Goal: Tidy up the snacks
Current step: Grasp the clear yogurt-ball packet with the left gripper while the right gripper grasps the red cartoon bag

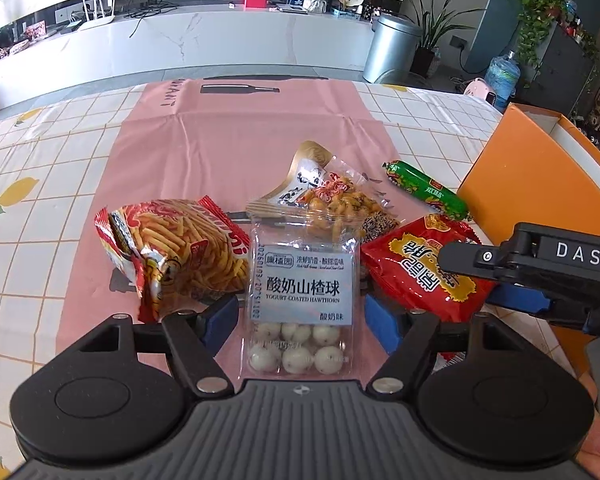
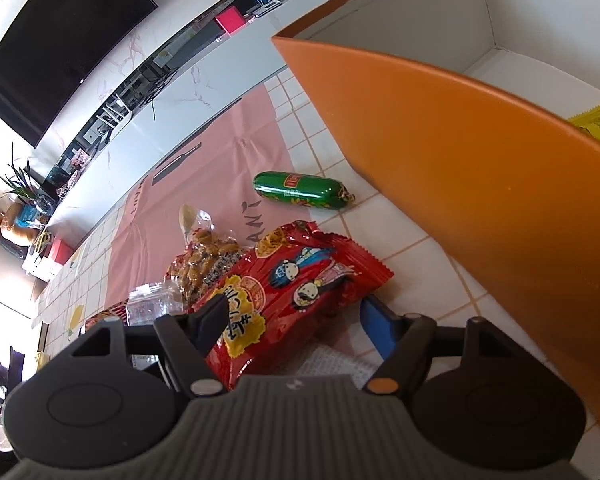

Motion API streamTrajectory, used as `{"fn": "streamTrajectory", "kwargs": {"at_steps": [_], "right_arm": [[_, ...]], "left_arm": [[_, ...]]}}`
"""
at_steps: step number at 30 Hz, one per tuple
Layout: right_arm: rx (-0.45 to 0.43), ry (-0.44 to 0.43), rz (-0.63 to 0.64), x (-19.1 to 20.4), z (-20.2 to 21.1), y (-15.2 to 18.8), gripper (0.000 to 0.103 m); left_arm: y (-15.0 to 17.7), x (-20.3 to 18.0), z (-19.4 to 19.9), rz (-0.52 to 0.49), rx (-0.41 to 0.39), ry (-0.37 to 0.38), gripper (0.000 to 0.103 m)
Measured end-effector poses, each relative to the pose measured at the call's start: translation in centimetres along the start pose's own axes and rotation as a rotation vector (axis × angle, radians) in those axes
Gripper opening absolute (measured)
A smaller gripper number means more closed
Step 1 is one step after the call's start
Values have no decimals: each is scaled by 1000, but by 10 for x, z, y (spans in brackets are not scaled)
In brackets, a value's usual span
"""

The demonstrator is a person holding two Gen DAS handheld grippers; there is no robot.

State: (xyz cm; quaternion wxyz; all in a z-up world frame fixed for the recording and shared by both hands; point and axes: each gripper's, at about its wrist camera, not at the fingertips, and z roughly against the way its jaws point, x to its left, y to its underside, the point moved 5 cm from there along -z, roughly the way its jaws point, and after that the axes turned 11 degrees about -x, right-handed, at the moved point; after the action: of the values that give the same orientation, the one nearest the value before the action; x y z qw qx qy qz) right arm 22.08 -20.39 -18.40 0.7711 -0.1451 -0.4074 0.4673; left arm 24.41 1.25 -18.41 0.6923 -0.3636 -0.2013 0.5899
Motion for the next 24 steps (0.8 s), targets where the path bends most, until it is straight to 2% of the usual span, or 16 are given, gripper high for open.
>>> {"fn": "streamTrajectory", "kwargs": {"at_steps": [3,11,13,17,24], "right_arm": [[-11,-3,21,3,-2,1,69],[-31,8,43,2,1,0,45],[-38,3,61,5,3,0,43],[-54,-15,69,8,8,-1,30],[-86,-48,103,18,21,-5,25]], "left_arm": [[3,1,-3,-2,3,-7,84],[4,-1,-2,-12,5,3,69],[4,-2,-2,-13,6,3,68],[5,-2,0,-13,9,-2,67],[2,1,10,19,2,-2,66]]}}
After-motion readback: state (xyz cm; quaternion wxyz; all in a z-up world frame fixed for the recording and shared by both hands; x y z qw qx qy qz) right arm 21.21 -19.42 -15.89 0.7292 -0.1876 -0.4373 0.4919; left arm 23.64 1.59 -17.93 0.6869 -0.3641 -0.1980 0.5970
